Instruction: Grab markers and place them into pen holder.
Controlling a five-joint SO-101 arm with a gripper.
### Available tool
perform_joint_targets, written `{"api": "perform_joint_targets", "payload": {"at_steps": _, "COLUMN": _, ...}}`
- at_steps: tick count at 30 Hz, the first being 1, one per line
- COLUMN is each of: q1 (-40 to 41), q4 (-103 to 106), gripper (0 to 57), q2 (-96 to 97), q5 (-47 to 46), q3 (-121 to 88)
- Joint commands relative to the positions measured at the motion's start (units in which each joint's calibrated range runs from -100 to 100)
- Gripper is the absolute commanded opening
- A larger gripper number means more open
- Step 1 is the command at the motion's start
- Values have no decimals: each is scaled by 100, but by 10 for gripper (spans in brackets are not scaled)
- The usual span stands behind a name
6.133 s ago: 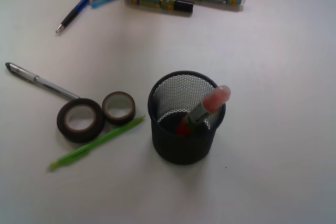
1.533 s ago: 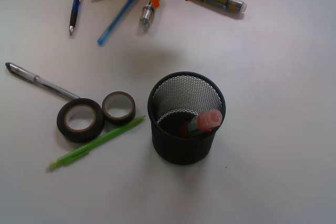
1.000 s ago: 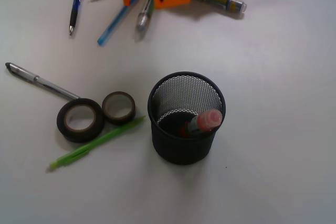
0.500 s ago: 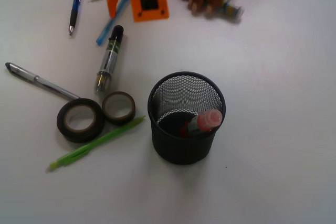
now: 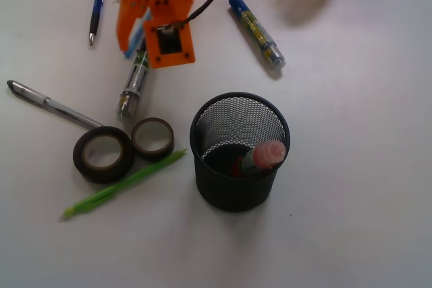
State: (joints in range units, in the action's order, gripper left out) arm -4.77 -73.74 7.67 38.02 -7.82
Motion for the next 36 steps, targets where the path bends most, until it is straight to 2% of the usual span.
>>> {"api": "perform_joint_targets", "payload": {"at_steps": 1, "q1": -334, "q4": 217, "gripper": 269, "q2": 453, "q5": -117, "q3": 718}}
{"api": "perform_joint_targets", "payload": {"at_steps": 7, "q1": -469, "q4": 322, "gripper": 269, "q2": 1618, "q5": -5, "q3": 1588}}
{"api": "perform_joint_targets", "payload": {"at_steps": 15, "q1": -207, "q4": -115, "gripper": 267, "q2": 2604, "q5": 161, "q3": 2793}}
{"api": "perform_joint_targets", "payload": {"at_steps": 28, "q1": -596, "q4": -80, "gripper": 264, "q2": 3301, "q5": 176, "q3": 2965}}
{"api": "perform_joint_targets", "payload": {"at_steps": 30, "q1": -626, "q4": -98, "gripper": 239, "q2": 3301, "q5": 176, "q3": 2965}}
{"api": "perform_joint_targets", "payload": {"at_steps": 36, "q1": -611, "q4": -115, "gripper": 69, "q2": 3301, "q5": 176, "q3": 2965}}
